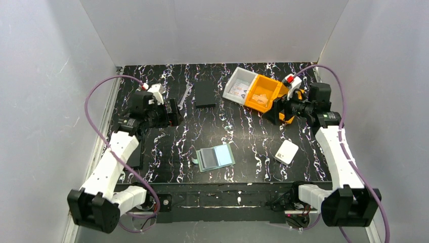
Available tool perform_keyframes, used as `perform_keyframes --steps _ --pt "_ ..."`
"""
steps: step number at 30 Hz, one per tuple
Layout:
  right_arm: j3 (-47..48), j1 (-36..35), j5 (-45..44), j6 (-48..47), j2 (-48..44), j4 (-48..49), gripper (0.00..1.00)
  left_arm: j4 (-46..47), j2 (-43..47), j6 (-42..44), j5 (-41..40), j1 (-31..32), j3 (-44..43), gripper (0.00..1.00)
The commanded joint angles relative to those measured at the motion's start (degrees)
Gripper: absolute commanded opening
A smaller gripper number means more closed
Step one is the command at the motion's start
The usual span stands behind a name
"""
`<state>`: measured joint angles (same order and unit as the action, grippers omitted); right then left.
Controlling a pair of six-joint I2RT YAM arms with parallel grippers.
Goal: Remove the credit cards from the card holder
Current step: Pick up the card holder from the center of the board.
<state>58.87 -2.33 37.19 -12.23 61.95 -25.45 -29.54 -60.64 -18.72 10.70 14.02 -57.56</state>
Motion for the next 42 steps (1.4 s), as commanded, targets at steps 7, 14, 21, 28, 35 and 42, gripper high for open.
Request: perform_keyframes --steps 7,14,21,28,35,42 --pt "-11.2 -0.1 15.4 -5.1 1.7 10.1 0.98 4.7 -17.7 2.8 2.2 -13.5 -4.8 0.98" --pt "-13.3 0.0 16.4 -6.1 -0.2 10.1 0.99 0.5 -31.5 8.9 -12.2 -13.9 -15.0 0.93" --pt "-14.0 -0.1 16.0 -5.5 -1.7 10.8 0.98 -1.2 -43.0 16.3 -19.3 -13.9 -19.5 0.81" --pt "-14.2 -0.2 15.6 -5.3 -1.0 10.6 0.98 0.2 -45.3 13.8 -7.8 -20.3 -19.9 0.82" --pt "-14.4 -0.4 15.8 -4.9 -0.6 10.9 0.98 2.2 -43.4 11.4 -2.9 -25.5 -18.7 0.83" --pt "-14.6 -0.4 15.6 -4.9 -0.5 11.0 0.98 1.5 -44.8 11.7 -1.8 -27.5 -21.0 0.89"
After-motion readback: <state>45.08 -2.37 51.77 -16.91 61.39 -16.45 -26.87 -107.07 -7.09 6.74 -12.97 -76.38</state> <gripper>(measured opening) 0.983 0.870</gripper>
